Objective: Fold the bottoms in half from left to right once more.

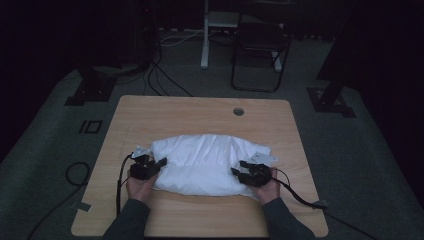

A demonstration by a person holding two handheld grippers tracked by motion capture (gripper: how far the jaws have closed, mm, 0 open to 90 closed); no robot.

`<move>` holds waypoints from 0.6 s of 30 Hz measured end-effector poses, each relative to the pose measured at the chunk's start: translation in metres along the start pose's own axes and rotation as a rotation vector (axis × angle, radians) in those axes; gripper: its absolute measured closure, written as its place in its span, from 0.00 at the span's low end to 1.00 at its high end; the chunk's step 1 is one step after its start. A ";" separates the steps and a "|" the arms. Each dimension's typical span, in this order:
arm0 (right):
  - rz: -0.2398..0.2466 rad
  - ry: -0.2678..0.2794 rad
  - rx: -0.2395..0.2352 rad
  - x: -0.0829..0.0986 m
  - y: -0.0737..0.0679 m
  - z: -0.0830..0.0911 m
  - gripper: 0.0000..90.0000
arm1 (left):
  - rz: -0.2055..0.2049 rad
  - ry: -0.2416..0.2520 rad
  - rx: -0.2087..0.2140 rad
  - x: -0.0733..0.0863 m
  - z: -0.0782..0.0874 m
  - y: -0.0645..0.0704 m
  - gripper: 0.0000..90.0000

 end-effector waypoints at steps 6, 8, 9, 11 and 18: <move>0.029 0.056 -0.023 -0.031 -0.017 0.009 0.55 | -0.024 0.048 0.018 -0.017 0.014 0.011 0.90; 0.060 0.045 -0.038 -0.039 -0.028 0.000 0.54 | -0.039 0.064 0.027 -0.025 0.018 0.017 0.90; 0.068 0.035 -0.045 -0.043 -0.035 -0.011 0.54 | -0.046 0.081 0.035 -0.033 0.022 0.022 0.90; 0.073 0.005 -0.053 -0.041 -0.041 -0.028 0.55 | -0.063 0.093 0.038 -0.040 0.026 0.027 0.91; 0.115 -0.130 0.002 -0.023 -0.049 -0.076 0.60 | -0.102 0.118 0.062 -0.056 0.030 0.046 0.91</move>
Point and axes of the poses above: each handheld gripper's, and its own axes: z roughly backward along the jaws, x roughly out of its underside, y roughly to its right, the point moved 8 cm from there along -z, roughly forward along the jaws, and after that the axes turned 1 degree about z, right-handed, at the moved point
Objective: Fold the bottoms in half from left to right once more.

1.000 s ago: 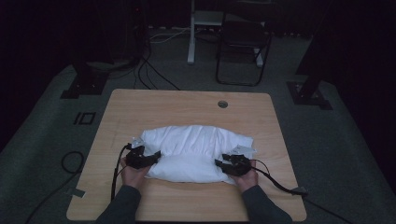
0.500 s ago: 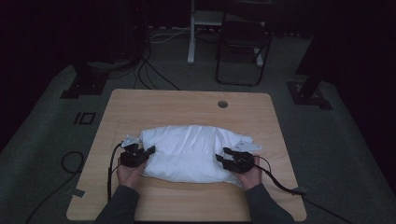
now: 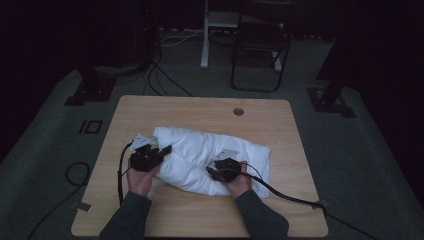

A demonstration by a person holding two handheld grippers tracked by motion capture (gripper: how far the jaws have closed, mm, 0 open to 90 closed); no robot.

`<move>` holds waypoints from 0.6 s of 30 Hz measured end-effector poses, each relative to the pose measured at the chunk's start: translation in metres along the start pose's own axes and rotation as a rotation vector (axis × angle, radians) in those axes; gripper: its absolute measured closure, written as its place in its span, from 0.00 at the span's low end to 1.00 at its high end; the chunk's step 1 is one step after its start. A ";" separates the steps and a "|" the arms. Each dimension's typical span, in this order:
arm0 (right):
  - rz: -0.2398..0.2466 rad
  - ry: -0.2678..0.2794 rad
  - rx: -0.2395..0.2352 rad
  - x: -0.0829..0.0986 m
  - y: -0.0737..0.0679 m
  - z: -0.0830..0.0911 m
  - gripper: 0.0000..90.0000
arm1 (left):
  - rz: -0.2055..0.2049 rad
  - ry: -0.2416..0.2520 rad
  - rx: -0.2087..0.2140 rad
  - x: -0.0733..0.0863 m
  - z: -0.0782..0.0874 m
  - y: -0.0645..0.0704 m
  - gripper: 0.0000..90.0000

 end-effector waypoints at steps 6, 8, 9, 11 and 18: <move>-0.085 0.018 -0.022 -0.004 0.002 -0.010 0.61 | -0.009 0.017 0.043 -0.013 -0.004 0.018 0.91; -0.061 0.003 0.013 -0.007 -0.001 -0.012 0.62 | -0.010 0.019 0.067 -0.016 -0.007 0.025 0.91; -0.054 0.000 0.020 -0.009 -0.003 -0.014 0.62 | -0.018 0.023 0.079 -0.019 -0.011 0.032 0.91; -0.059 -0.003 0.016 -0.014 -0.006 -0.018 0.62 | -0.021 0.026 0.095 -0.022 -0.015 0.039 0.91; -0.021 0.002 -0.028 -0.018 -0.006 -0.010 0.54 | -0.036 0.013 0.113 -0.021 -0.023 0.047 0.91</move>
Point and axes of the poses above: each handheld gripper's, and its own axes: z roughly backward along the jaws, x roughly out of its underside, y roughly to its right, the point moved 8 cm from there along -z, roughly forward along the jaws, and after that the axes turned 1 degree about z, right-handed, at the moved point
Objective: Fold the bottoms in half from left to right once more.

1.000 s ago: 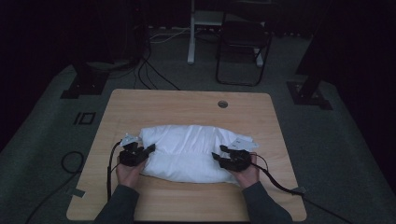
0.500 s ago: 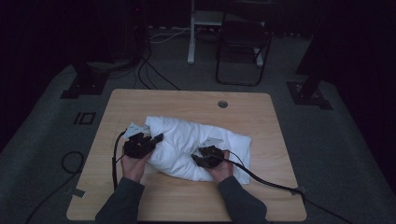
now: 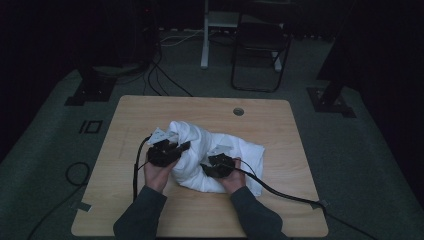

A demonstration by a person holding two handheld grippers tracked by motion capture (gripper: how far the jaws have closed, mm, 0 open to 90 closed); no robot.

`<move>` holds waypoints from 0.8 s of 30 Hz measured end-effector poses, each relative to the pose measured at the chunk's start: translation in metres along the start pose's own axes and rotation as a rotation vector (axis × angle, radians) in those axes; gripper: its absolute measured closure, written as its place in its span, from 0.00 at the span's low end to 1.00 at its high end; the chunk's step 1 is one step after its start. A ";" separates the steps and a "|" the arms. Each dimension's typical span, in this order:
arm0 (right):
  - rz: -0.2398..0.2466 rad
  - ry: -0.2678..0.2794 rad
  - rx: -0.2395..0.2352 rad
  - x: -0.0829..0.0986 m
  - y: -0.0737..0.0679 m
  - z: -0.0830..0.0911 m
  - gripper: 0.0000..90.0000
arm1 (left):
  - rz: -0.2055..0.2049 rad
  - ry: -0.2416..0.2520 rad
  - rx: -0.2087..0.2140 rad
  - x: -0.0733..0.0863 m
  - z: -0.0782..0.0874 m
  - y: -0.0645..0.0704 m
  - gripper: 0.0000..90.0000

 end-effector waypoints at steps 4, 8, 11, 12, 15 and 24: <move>0.041 0.047 0.022 -0.003 0.004 0.026 0.51 | 0.005 -0.005 -0.002 0.001 0.000 -0.001 0.91; 0.051 -0.011 0.058 0.009 0.011 0.023 0.52 | 0.006 -0.006 0.006 0.000 -0.002 0.003 0.91; 0.020 -0.025 -0.009 0.014 0.008 0.015 0.50 | -0.008 -0.015 0.018 -0.001 -0.008 0.011 0.90; 0.008 -0.015 -0.037 0.012 0.009 0.020 0.48 | -0.008 -0.015 0.018 -0.001 -0.008 0.011 0.90; 0.024 0.046 -0.001 0.011 0.021 0.042 0.49 | -0.012 -0.023 0.030 0.001 -0.014 0.017 0.90; -0.095 -0.041 0.098 0.049 0.072 0.054 0.48 | -0.004 -0.026 0.052 0.001 -0.027 0.028 0.90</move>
Point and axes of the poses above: each handheld gripper's, and its own axes: z roughly backward along the jaws, x roughly out of its underside, y roughly to its right, the point moved 8 cm from there along -z, roughly forward along the jaws, and after that the axes turned 1 degree about z, right-handed, at the moved point
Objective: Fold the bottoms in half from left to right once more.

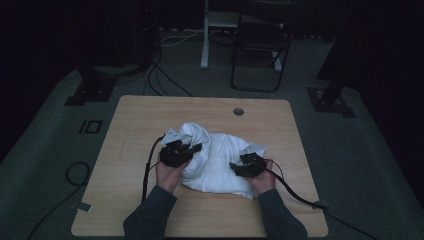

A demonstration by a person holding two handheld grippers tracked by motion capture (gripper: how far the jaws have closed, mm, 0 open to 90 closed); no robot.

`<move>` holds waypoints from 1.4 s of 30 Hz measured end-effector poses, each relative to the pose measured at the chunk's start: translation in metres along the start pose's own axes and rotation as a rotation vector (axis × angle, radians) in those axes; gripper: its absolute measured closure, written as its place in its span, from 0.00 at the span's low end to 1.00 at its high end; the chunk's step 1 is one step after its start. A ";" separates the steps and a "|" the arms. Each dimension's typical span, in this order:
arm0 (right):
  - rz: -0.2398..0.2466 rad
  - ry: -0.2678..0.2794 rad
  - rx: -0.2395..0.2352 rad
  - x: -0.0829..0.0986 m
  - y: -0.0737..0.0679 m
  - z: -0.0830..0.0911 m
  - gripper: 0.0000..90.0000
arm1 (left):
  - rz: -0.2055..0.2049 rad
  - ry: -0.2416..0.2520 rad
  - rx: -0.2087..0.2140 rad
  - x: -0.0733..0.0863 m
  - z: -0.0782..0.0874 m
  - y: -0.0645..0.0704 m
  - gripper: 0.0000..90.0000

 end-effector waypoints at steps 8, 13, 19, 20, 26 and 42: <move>-0.041 0.036 -0.027 0.000 -0.015 -0.023 0.56 | -0.042 -0.040 0.026 -0.004 -0.028 0.026 0.90; 0.010 0.029 -0.053 -0.004 -0.019 -0.020 0.52 | -0.061 -0.079 0.040 0.004 -0.045 0.036 0.90; -0.027 0.125 -0.021 -0.002 0.016 0.026 0.50 | -0.086 -0.130 0.068 0.020 -0.068 0.049 0.90; -0.039 0.137 -0.017 -0.002 0.021 0.031 0.50 | -0.083 -0.137 0.079 0.023 -0.072 0.052 0.90; -0.064 0.176 -0.006 -0.002 0.037 0.050 0.49 | -0.073 -0.181 0.101 0.038 -0.091 0.062 0.90; -0.064 0.288 -0.106 -0.024 0.021 0.069 0.40 | -0.085 -0.242 0.088 0.062 -0.120 0.069 0.90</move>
Point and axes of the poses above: each handheld gripper's, and its own axes: z roughly backward along the jaws, x roughly out of its underside, y roughly to its right, the point moved 8 cm from there along -z, roughly forward along the jaws, and after that the axes turned 1 degree about z, right-handed, at the moved point
